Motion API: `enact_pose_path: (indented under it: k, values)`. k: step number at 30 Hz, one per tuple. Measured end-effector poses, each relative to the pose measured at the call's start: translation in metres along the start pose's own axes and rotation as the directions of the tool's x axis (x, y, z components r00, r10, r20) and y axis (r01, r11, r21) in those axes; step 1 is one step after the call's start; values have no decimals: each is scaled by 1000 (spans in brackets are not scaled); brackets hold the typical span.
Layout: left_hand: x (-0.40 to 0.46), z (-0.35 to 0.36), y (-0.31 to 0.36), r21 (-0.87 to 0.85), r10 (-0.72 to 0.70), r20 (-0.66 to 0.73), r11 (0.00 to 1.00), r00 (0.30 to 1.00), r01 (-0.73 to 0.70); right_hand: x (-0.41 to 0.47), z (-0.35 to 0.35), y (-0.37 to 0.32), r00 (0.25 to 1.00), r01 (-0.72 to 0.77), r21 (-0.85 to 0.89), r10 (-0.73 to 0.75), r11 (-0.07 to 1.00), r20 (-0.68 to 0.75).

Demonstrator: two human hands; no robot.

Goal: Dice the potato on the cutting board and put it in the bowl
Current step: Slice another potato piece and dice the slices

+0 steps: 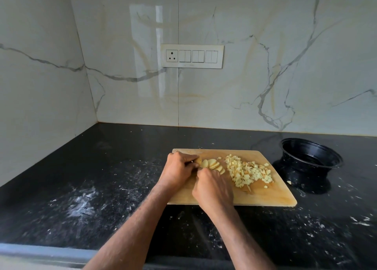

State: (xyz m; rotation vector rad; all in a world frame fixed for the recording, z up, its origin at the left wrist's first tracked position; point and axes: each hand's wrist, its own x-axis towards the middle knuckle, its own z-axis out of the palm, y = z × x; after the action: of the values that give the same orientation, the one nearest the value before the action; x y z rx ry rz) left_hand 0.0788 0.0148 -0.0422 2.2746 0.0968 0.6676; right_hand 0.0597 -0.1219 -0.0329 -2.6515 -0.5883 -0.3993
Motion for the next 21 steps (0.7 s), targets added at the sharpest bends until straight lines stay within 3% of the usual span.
enact_pose_path:
  k: [3, 7, 12, 21]
  values:
    - [0, 2, -1, 14, 6, -4, 1000, 1000, -6, 0, -2, -2, 1000, -13, -13, 13, 1000, 26]
    - [0, 2, -4, 38, 14, -66, 999, 998, -12, -9, 1, -1, 998, -20, -46, 17, 999, -58]
    - [0, 2, -10, 16, 21, -57, 1000, 998, -20, -16, -1, 7, 984, -64, 78, 76, 995, -161]
    - [3, 5, -14, 15, 13, -47, 1000, 999, -12, -16, 0, 8, 988, -46, 32, 50, 998, -144]
